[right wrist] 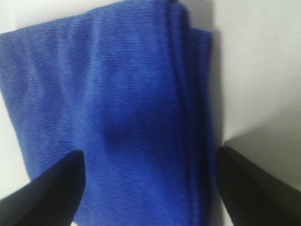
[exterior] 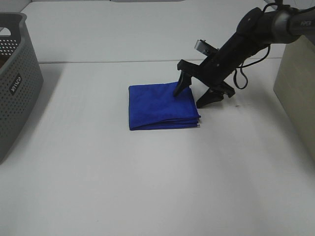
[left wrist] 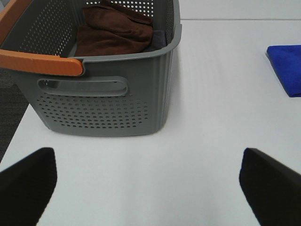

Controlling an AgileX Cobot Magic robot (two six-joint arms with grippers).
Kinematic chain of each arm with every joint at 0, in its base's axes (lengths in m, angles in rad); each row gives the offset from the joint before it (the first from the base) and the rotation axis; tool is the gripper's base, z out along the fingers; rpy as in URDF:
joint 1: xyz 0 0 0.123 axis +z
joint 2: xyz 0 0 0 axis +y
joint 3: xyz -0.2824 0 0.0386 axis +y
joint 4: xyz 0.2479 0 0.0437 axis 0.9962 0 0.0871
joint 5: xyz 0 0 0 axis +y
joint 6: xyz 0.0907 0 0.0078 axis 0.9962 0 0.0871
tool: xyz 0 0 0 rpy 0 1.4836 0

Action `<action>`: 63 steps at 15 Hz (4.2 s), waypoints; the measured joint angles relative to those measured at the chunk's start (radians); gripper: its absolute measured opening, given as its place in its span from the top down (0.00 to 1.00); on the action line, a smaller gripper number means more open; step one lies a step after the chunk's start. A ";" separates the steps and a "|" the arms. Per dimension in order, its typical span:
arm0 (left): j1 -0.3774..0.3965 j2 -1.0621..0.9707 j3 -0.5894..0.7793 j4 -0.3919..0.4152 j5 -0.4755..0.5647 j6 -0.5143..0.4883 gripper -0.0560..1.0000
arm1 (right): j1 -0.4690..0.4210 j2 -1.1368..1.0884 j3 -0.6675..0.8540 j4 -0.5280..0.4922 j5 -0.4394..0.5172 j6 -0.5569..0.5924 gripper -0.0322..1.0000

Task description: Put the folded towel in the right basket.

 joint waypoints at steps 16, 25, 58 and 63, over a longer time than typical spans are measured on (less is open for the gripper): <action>0.000 0.000 0.000 0.000 0.001 0.000 0.02 | 0.187 -0.235 -0.007 -0.135 0.066 -0.006 0.85; 0.000 0.000 0.000 0.000 0.001 0.000 0.02 | -0.436 -0.776 -0.059 -0.249 0.272 -0.002 0.85; 0.000 0.000 0.000 0.000 0.001 0.000 0.02 | -0.182 -1.202 0.452 -0.605 0.237 0.193 0.04; 0.000 0.000 0.000 0.000 0.001 0.000 0.02 | -0.182 -1.763 0.874 -0.605 0.196 0.187 0.04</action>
